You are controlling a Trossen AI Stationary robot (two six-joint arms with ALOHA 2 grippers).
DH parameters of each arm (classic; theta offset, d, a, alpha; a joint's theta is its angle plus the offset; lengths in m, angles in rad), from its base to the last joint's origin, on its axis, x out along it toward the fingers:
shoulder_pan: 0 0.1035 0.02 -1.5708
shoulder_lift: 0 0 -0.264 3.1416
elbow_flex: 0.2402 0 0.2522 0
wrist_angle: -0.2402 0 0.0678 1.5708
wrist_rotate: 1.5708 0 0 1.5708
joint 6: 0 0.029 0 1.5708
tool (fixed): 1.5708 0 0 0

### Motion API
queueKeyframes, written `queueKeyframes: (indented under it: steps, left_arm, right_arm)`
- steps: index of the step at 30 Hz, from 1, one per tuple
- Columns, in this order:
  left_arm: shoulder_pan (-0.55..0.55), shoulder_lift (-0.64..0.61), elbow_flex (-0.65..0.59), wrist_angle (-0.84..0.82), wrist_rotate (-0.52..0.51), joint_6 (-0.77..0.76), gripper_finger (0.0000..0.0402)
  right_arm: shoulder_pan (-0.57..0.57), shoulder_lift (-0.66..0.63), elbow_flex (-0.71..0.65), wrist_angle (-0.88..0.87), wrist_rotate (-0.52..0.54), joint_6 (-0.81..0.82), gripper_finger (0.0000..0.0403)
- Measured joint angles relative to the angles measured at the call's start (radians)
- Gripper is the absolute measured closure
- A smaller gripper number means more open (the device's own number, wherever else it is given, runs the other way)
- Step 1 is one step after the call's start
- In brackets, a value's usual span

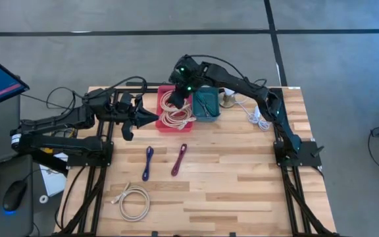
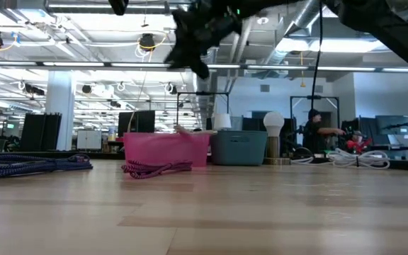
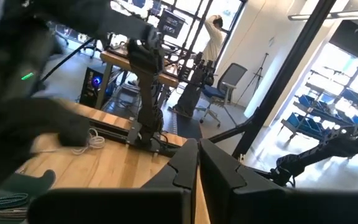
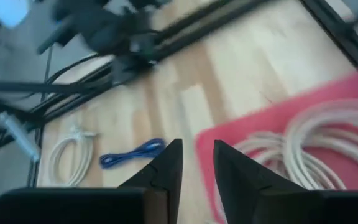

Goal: Pick & Place USB Port
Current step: Put the pink charger cable into the blue bin

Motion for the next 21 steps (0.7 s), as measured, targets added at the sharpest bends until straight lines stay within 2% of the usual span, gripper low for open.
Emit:
queueKeyframes:
  steps: [3,5,13,21]
  left_arm:
    - [0.000,-0.013,0.000,0.000,0.000,-0.018,0.0385]
    - [0.000,-0.028,0.000,-0.002,0.000,-0.019,0.0385]
    - [0.000,-0.110,0.002,-0.098,0.000,-0.016,0.0385]
    - [-0.001,-0.130,0.002,-0.105,0.000,-0.016,0.0385]
  right_arm:
    - [0.041,-0.005,0.068,-0.056,0.003,-0.059,0.0326]
    - [0.064,-0.042,0.039,-0.061,0.008,-0.073,0.0329]
    - [0.165,-0.151,0.038,-0.151,0.279,-0.178,0.0333]
    - [0.236,-0.263,0.038,-0.216,0.405,-0.214,0.0333]
